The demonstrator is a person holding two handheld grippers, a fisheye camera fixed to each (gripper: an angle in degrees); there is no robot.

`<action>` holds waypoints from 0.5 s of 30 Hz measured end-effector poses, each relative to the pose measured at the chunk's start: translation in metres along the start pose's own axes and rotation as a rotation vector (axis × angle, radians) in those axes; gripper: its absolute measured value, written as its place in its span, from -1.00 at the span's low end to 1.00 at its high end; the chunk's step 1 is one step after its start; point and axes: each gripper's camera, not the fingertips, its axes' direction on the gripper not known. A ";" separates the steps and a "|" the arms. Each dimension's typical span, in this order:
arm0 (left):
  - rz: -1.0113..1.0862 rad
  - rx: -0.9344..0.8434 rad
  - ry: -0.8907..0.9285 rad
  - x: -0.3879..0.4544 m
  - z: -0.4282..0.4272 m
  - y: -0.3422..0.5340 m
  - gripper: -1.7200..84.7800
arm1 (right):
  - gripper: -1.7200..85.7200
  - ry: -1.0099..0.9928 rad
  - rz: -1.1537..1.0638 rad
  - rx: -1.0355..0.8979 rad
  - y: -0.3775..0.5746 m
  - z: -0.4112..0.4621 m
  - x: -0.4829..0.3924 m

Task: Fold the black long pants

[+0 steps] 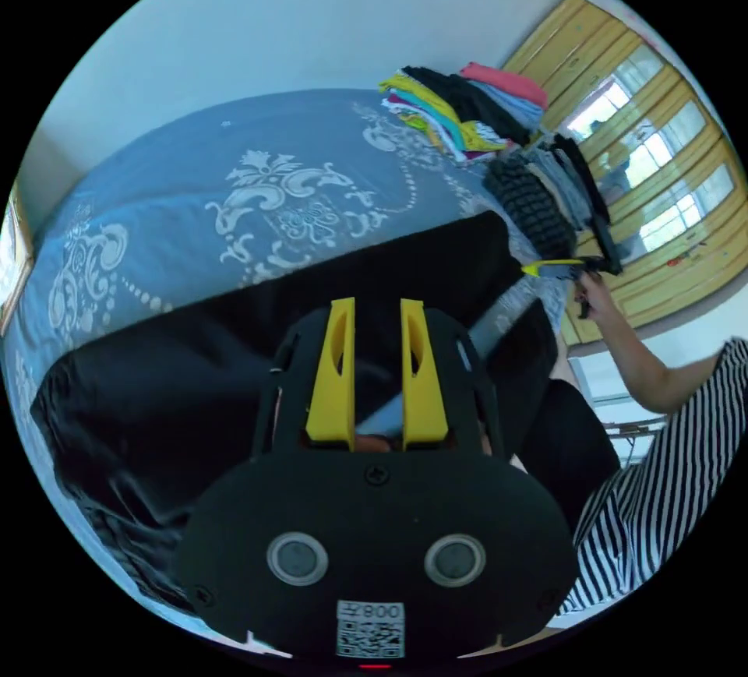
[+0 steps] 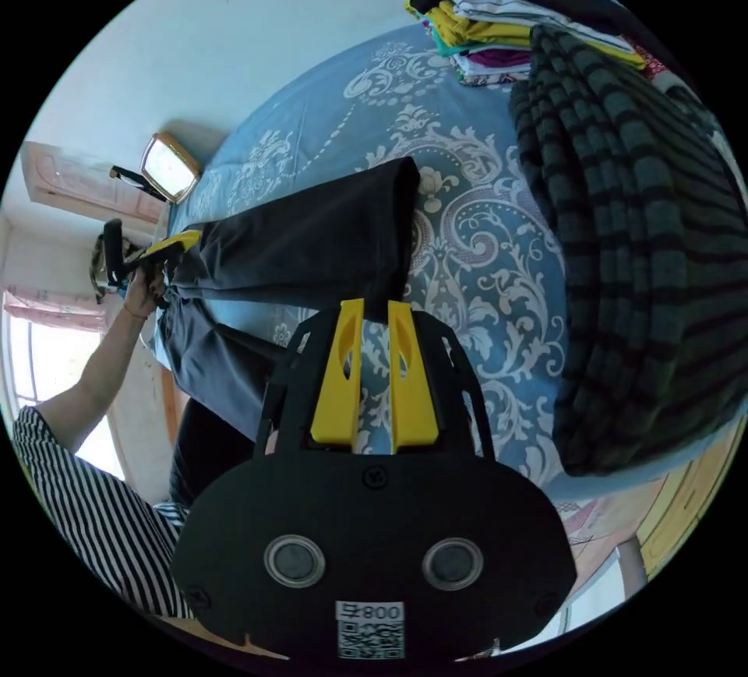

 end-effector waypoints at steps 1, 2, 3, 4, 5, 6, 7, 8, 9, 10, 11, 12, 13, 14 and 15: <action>0.006 -0.018 -0.021 0.000 0.006 -0.010 -0.74 | -0.75 0.062 0.018 0.032 0.003 -0.010 -0.007; 0.011 -0.066 -0.065 0.000 0.020 -0.027 -0.73 | -0.72 0.108 0.022 0.060 0.006 -0.019 -0.014; 0.017 -0.116 -0.113 0.003 0.033 -0.042 -0.72 | -0.71 0.120 0.020 0.072 0.007 -0.022 -0.016; 0.028 -0.139 -0.137 0.005 0.040 -0.048 -0.72 | -0.71 0.119 0.010 0.083 0.006 -0.025 -0.021; 0.043 -0.194 -0.177 0.010 0.053 -0.057 -0.72 | -0.71 0.106 0.000 0.057 0.002 -0.019 -0.024; 0.064 -0.207 -0.212 0.017 0.060 -0.062 -0.73 | -0.71 0.099 -0.002 0.029 -0.001 -0.014 -0.025; 0.083 -0.203 -0.220 0.021 0.060 -0.063 -0.74 | -0.72 0.105 0.012 -0.023 -0.006 -0.004 -0.026; 0.094 -0.212 -0.226 0.028 0.061 -0.066 -0.76 | -0.77 0.142 -0.013 0.019 -0.005 -0.011 -0.034; 0.111 -0.211 -0.211 0.036 0.060 -0.067 -0.82 | -0.79 0.132 -0.031 0.019 -0.006 -0.013 -0.038; 0.111 -0.207 -0.222 0.039 0.059 -0.068 -0.85 | -0.81 0.149 -0.031 -0.005 -0.009 -0.015 -0.044; 0.114 -0.190 -0.243 0.047 0.054 -0.069 -0.87 | -0.83 0.179 -0.053 -0.031 -0.013 -0.019 -0.050; 0.106 -0.161 -0.248 0.054 0.046 -0.071 -0.89 | -0.84 0.184 -0.071 -0.034 -0.015 -0.024 -0.053; 0.102 -0.138 -0.248 0.057 0.040 -0.073 -0.90 | -0.86 0.184 -0.104 -0.003 -0.020 -0.040 -0.058; 0.093 -0.078 -0.252 0.062 0.024 -0.077 -0.91 | -0.88 0.155 -0.131 0.053 -0.025 -0.063 -0.061; 0.078 -0.011 -0.248 0.065 0.006 -0.082 -0.91 | -0.88 0.128 -0.142 0.084 -0.029 -0.076 -0.062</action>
